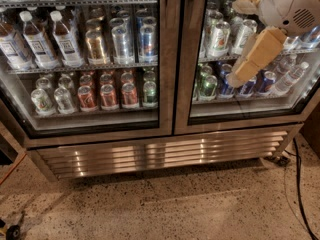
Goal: Open left fridge door
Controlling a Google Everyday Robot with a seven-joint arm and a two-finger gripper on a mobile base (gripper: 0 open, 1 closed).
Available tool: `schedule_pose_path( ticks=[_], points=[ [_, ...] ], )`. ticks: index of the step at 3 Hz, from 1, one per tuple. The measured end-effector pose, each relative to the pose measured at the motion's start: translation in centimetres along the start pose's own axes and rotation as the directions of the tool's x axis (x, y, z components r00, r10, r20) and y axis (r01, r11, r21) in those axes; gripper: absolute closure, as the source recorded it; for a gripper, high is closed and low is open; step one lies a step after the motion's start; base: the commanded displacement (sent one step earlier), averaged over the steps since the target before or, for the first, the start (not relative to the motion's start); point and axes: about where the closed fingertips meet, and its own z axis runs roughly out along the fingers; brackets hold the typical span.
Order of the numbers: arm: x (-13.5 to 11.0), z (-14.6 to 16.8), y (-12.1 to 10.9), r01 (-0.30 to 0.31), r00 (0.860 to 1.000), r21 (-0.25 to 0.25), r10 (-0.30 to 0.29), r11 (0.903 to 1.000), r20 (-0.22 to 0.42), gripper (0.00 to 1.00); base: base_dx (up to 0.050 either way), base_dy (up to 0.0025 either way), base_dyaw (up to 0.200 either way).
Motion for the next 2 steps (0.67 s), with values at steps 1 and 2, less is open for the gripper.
schedule_pose_path(
  ticks=[1,2],
  points=[
    [-2.19,0.70,-3.52,0.016,0.994,0.055,-0.022,0.9983,0.103,0.00,0.000,0.00000,0.000],
    [-2.19,0.70,-3.52,0.016,0.994,0.056,-0.021,0.9983,0.103,0.00,0.000,0.00000,0.000]
  ],
)
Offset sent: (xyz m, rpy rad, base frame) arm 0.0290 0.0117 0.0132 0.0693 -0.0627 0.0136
